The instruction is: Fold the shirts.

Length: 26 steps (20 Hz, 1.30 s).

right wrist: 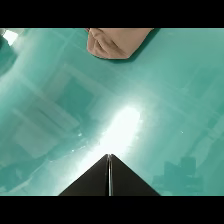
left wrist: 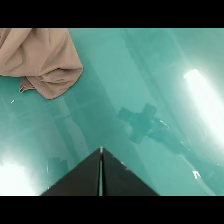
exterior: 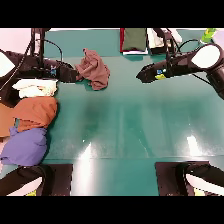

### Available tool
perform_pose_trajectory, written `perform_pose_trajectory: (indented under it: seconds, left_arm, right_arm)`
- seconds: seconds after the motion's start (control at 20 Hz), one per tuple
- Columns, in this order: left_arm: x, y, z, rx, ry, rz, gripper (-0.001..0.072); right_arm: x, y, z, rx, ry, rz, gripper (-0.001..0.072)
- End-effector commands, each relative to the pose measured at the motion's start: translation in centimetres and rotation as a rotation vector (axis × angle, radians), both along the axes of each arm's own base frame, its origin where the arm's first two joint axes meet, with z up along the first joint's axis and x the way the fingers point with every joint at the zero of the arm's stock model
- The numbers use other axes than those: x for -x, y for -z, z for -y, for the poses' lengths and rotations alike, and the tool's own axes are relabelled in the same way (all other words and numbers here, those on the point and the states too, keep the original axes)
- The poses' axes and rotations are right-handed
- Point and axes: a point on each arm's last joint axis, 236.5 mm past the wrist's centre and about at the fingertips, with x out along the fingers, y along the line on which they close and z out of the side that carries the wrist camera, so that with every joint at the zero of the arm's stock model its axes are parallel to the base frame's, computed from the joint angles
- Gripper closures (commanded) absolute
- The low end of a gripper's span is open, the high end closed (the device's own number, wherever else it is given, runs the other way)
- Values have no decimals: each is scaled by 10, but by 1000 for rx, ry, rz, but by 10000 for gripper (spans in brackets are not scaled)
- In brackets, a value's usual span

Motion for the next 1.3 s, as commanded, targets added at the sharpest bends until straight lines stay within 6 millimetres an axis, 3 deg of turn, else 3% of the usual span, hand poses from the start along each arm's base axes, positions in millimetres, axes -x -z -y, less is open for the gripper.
perform_pose_trajectory:
  seconds: [0.0, 0.4, 0.5, 0.55, 0.6, 0.65, 0.8, 0.95, 1.1, 1.25]
  left_arm:
    - [-1, 1, 0, 0, -1, -1, 681]
    - [-2, -1, 2, 11, -3, 7, 681]
    - [-16, -12, 1, 25, -21, 76, 678]
    - [-26, -16, -2, 7, -31, 129, 431]
    - [-39, -18, -4, 4, -51, 166, 77]
    - [-52, -15, -5, 5, -77, 183, 39]
    - [-101, 31, 1, -46, -103, 191, 36]
    - [-148, 100, 8, -116, -112, 186, 35]
    - [-181, 166, 13, -171, -109, 131, 35]
    - [-206, 197, 5, -179, -138, 96, 35]
  right_arm:
    - [0, 1, 0, 1, 0, -3, 691]
    - [1, 6, 0, 3, -1, -15, 691]
    - [1, 6, 0, 3, -1, -14, 691]
    - [1, 6, 0, 3, -1, -14, 691]
    - [1, 6, 0, 3, -1, -14, 691]
    - [1, 6, 0, 2, 0, -14, 691]
    - [2, 5, -1, -4, -2, -18, 691]
    - [2, 6, -1, -3, -3, -21, 691]
    - [3, 6, -1, -4, -1, -23, 691]
    - [6, 8, -1, 1, -7, -36, 691]
